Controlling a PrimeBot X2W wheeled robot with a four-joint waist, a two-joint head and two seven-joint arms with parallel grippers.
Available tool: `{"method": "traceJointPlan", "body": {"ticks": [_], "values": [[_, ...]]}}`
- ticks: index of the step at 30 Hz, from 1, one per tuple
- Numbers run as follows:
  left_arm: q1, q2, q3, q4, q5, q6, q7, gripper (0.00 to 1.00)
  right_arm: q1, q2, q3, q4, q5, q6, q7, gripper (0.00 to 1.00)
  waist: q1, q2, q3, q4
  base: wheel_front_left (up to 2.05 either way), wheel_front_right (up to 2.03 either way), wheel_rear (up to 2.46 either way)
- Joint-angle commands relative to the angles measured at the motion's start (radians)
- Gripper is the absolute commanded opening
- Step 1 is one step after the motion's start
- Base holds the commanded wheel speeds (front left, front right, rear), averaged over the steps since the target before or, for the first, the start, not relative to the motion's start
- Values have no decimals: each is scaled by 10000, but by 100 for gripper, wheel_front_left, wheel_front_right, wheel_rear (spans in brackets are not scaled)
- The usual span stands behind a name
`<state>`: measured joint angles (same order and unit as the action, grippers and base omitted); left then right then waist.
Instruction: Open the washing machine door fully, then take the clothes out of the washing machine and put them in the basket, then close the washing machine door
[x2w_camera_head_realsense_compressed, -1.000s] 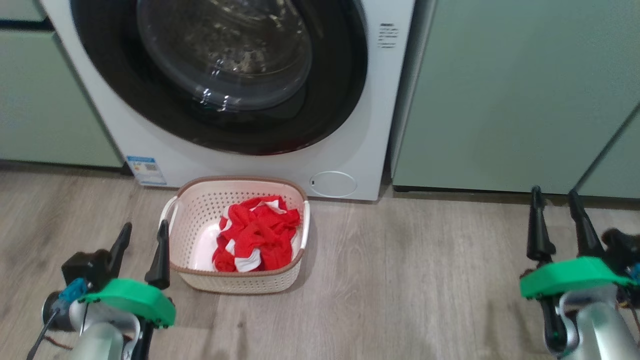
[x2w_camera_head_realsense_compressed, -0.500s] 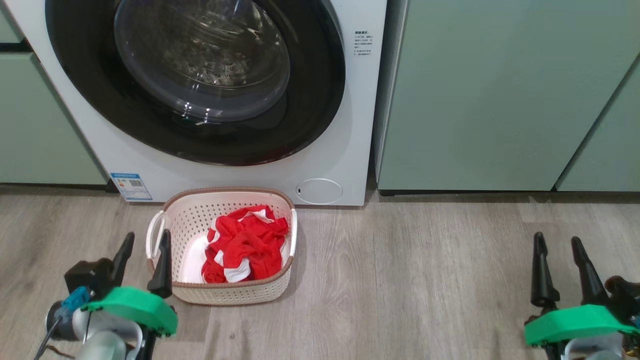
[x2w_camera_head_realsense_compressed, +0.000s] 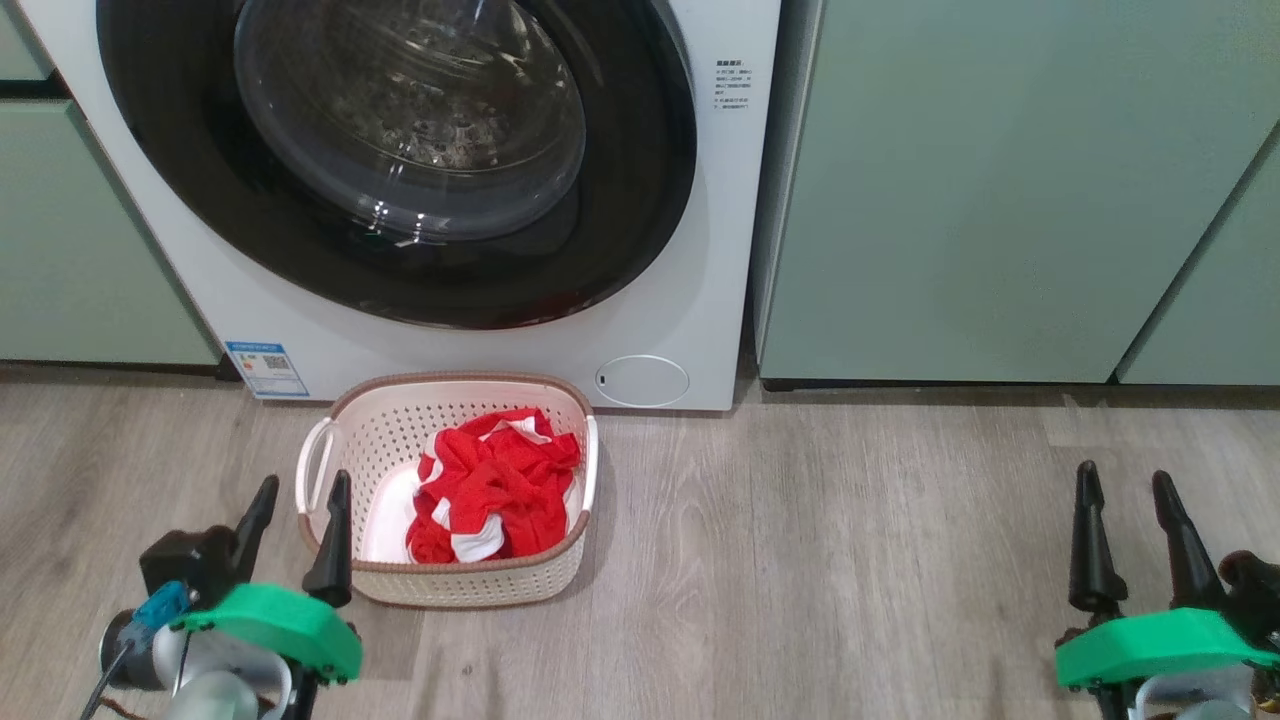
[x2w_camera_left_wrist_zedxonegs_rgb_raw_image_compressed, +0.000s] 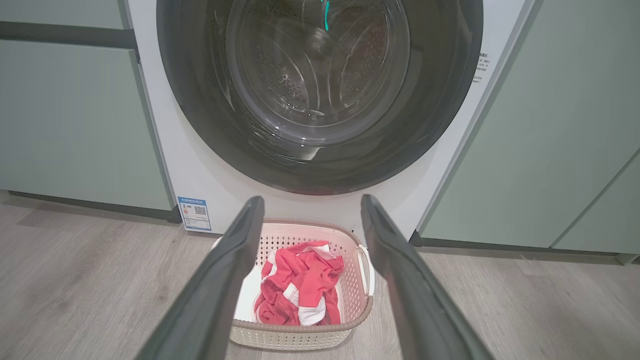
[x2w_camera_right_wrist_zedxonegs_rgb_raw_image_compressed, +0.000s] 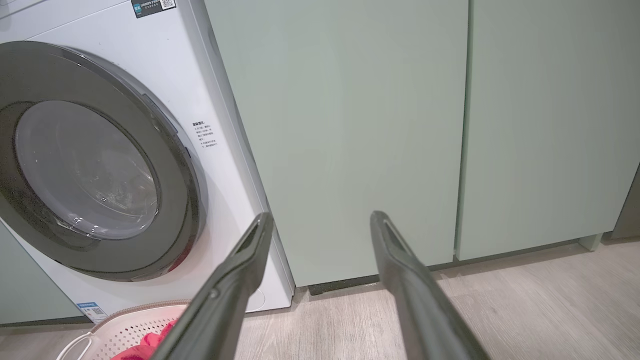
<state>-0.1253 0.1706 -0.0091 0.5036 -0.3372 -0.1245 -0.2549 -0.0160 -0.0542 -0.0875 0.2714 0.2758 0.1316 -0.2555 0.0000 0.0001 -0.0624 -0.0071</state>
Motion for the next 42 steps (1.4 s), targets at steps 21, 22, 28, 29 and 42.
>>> {"method": "traceJointPlan", "body": {"ticks": [21, 22, 28, 29, 42], "values": [[427, -263, -62, 801, 18, 11, 13, 0, 158, 50, 114, 775, 14, 0, 3, 0, 0, -1, -26, 8, 0, 0, 0], [626, -334, -76, 960, 18, 11, 13, 0, 258, 54, 122, 955, 16, 0, 3, 0, 0, -1, -26, 8, 0, 0, 0], [645, -395, 9, 874, -547, 8, 206, 0, 216, 55, 84, 980, 609, 0, 190, 0, 0, -1, 5, 11, 0, 0, 0], [643, -402, 18, 844, -650, 8, 234, 0, 208, 55, 82, 968, 716, -1, 219, 0, 0, -1, 10, 11, 0, 0, 0], [612, -483, 125, 478, -1874, 1, 568, 0, 107, 53, 59, 828, 1994, -1, 559, 0, 0, -1, 76, 17, 0, 0, 0]]}}
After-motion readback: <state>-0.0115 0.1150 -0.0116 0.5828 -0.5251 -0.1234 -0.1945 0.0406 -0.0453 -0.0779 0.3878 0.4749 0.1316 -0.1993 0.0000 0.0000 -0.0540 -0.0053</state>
